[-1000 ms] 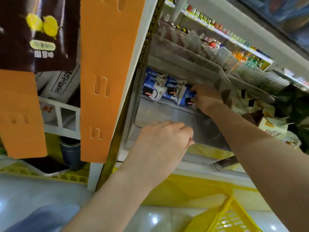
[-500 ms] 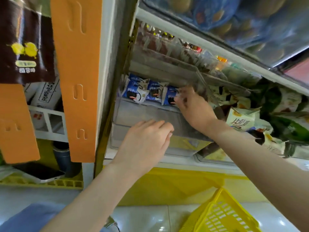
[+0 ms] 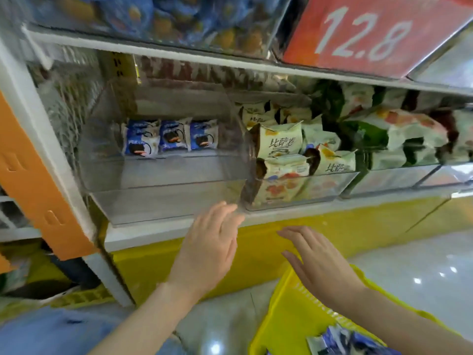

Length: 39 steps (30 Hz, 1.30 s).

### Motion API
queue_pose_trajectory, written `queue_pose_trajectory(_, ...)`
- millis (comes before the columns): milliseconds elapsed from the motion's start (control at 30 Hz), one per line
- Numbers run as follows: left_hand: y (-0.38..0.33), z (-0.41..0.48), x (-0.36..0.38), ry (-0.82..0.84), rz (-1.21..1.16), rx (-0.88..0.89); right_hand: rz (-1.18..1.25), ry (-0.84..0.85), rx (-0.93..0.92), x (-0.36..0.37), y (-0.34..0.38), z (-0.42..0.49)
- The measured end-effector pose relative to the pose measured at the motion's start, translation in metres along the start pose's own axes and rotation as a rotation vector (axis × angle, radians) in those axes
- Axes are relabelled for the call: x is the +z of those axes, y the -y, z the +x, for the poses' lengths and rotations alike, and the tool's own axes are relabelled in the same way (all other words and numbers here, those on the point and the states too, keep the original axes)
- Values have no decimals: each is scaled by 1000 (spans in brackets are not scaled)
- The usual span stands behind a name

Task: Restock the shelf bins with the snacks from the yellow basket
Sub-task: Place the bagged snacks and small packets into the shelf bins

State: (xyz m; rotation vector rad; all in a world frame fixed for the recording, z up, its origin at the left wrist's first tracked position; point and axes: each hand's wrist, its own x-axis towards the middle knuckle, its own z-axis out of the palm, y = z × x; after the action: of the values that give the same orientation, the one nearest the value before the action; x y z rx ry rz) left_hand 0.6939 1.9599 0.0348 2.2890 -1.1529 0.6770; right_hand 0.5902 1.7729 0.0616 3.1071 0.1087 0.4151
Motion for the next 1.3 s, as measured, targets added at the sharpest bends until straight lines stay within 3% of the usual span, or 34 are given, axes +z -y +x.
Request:
queue_pose_trajectory(200, -51, -36, 72, 503, -169, -90, 88, 141, 303, 65, -57, -97)
queue_pose_trajectory(267, -57, -46, 101, 632, -181, -158, 119, 336, 417, 95, -73, -127)
queue_pose_trajectory(433, -70, -57, 154, 789, -301, -387, 356, 716, 630, 164, -83, -187)
queue_pose_trajectory(600, -81, -66, 178, 825, -612, -623, 631, 947, 668, 216, -58, -204)
queue_pose_trajectory(833, -86, -71, 186, 726, -718, -703, 833, 971, 745, 264, -23, -178)
queue_pose_trajectory(1100, -86, -72, 187, 703, -697, -677, 695, 1030, 773, 285, -18, -177)
queue_pose_trajectory(1300, -88, -69, 181, 722, -661, -679, 985, 772, 968, 250, -36, -180)
